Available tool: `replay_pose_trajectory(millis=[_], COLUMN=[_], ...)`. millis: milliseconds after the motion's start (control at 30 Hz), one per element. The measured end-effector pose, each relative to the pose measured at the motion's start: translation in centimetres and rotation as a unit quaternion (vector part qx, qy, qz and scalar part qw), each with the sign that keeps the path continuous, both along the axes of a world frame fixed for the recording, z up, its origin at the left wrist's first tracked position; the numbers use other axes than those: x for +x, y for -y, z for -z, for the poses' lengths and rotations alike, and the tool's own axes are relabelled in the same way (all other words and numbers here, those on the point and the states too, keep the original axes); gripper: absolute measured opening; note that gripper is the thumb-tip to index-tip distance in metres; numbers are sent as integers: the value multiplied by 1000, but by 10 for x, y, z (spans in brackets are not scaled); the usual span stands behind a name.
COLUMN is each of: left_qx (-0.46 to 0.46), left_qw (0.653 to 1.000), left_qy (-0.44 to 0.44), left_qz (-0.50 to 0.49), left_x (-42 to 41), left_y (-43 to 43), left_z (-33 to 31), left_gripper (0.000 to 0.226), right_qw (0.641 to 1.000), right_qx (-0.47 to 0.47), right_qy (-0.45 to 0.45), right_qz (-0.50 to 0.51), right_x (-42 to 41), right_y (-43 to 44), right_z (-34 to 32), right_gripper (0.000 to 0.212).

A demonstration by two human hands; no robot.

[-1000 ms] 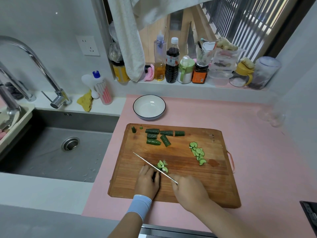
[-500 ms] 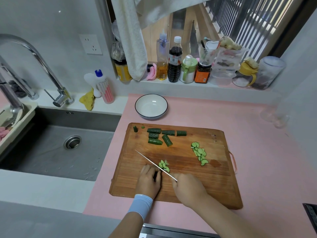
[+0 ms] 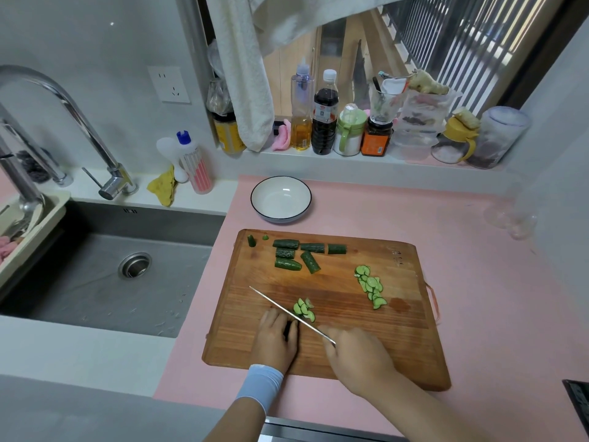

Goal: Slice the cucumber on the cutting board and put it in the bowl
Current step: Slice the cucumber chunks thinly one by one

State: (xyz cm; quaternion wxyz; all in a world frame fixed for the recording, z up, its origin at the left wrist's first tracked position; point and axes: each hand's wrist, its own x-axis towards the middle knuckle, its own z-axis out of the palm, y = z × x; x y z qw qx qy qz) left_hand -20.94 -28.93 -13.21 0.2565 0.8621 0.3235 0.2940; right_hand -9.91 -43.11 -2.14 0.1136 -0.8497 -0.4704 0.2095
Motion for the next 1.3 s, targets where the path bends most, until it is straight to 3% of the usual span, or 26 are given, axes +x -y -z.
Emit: replay_pose_trajectory(millis=[167,367,467,600,800,933,1067,1300], left_qx=[-5,-9,-17,-6,-2,-9,-8,-1], left_qw=[1000,1000,1000,1000,1000,1000,1000,1000], left_qy=[6,4,9,9,6,0,-4,-6], left_qz=[3,-4,-7,-9,-15,-21,-16,-19], left_x=[0,0,0,-1,-1,-1,-1,-1], left_y=[0,0,1,1,2,1,1,1], left_z=[0,1,-1,1,0,2,2,-1], left_gripper=[16,2,12,2,17,5,11,13], right_qw=[1000,1000,999,999,1000,1000,999,998], right_qx=[-3,-8,-29,-41,-18,7,-3,-42], right_qy=[8,-13,-20,-23,-12,-12,-29,-48], right_qz=[1,10,10,12,6,16,19,24], right_x=[2,-2,-2,0,-3,-5,0,0], right_y=[8,-5,-14,-16,-13,-2,8,1], right_z=[-2,4,2,1,1,0,-2,-5], right_gripper=[33,27,24,23,29,29,22,30])
